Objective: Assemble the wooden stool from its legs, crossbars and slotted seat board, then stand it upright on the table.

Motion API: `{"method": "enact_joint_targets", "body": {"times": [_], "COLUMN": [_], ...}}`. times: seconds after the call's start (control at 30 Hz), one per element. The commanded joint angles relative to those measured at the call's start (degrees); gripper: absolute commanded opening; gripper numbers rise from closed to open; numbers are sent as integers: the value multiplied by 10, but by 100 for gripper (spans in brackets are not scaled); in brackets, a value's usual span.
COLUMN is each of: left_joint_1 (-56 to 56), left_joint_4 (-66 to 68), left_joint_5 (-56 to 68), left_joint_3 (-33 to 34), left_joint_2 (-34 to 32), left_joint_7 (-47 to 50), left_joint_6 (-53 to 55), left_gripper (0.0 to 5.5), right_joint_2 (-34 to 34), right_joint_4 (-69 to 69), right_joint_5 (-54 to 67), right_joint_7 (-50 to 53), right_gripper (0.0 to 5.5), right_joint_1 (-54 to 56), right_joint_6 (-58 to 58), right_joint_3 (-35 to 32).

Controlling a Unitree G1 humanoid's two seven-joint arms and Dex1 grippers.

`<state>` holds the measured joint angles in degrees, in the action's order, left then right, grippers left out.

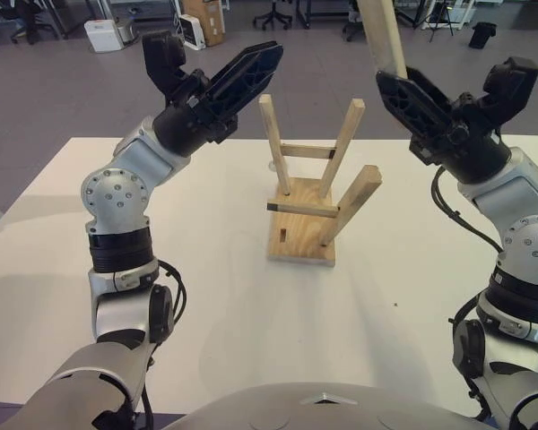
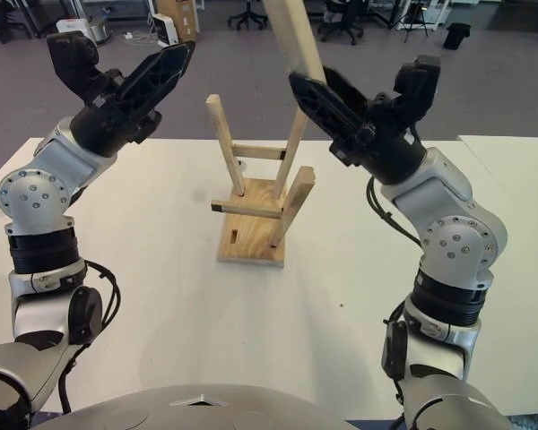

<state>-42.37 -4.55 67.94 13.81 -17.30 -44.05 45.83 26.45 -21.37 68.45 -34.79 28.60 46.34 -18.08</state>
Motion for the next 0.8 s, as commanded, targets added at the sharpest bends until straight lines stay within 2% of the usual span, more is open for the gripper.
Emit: {"method": "enact_joint_targets", "body": {"times": [0.03, 0.13, 0.33, 0.8], "left_joint_1": [-28, -44, -53, -33], "left_joint_4": [-6, 8, 28, 46], "left_joint_5": [34, 14, -4, -32], "left_joint_3": [6, 1, 5, 0], "left_joint_2": [-12, -14, -19, -27], "left_joint_7": [-13, -21, -36, -77], "left_joint_6": [18, 4, -14, -23], "left_gripper": [414, 461, 464, 231], "right_joint_2": [39, 59, 97, 121], "right_joint_4": [18, 34, 52, 68], "right_joint_5": [31, 47, 32, -4], "right_joint_7": [-49, -77, -131, -183], "right_gripper": [207, 207, 207, 207], "right_joint_1": [2, 5, 5, -2], "right_joint_6": [44, 68, 92, 91], "right_joint_3": [21, 30, 54, 77]}}
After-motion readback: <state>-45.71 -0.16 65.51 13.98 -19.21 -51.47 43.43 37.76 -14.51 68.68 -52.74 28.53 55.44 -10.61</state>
